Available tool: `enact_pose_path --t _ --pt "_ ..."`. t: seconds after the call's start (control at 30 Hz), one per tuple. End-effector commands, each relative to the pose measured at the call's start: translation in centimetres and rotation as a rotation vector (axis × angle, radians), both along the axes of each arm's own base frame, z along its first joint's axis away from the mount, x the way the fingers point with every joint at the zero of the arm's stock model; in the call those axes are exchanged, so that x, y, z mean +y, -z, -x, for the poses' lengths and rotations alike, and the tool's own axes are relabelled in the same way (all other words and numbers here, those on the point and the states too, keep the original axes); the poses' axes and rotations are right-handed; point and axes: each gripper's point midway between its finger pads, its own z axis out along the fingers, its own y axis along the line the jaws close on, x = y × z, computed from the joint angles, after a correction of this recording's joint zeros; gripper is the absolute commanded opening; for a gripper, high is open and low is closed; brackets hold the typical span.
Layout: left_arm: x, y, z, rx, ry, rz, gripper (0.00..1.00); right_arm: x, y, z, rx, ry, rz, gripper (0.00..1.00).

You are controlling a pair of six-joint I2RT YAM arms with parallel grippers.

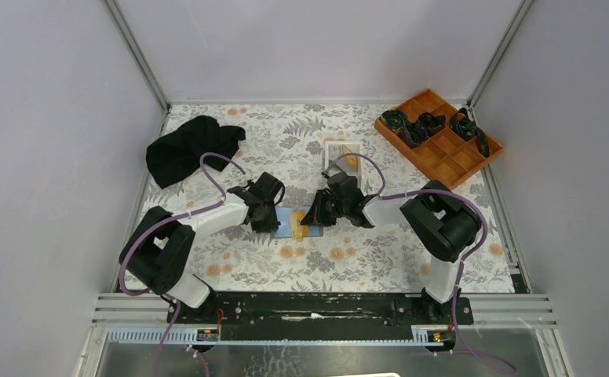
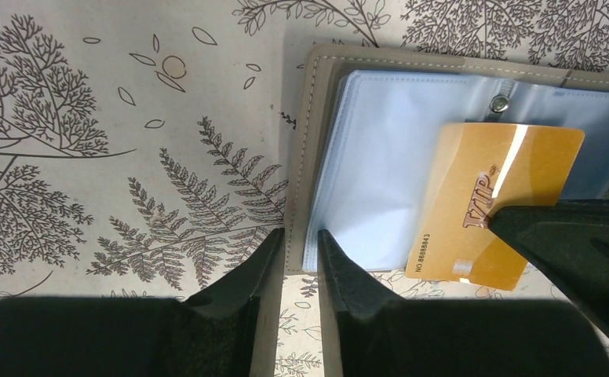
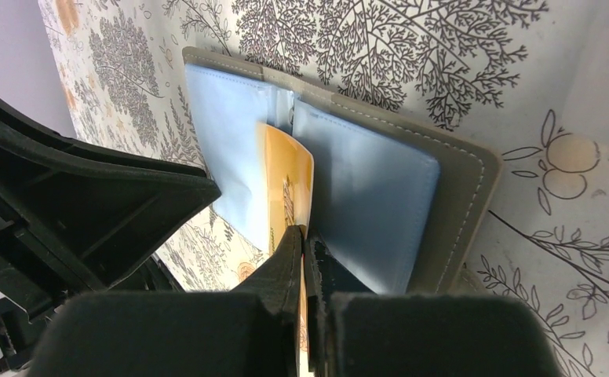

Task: Put the credit cards into the card holder
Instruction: Insert the credit card into the card holder.

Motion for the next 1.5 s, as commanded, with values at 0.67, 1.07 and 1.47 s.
enact_pose_path --t 0.67,1.07,1.47 --pt "1.9 3.2 3.3 0.129 0.044 -0.066 0.22 -2.9 5.7 -0.3 0.012 0.043 0.27 0.0" --pt "1.0 2.9 3.3 0.105 0.064 -0.008 0.21 -0.8 5.0 1.3 -0.01 -0.011 0.304 0.0" --pt "0.7 2.7 3.2 0.079 0.085 0.018 0.2 0.6 4.8 2.8 -0.014 -0.075 0.35 0.26"
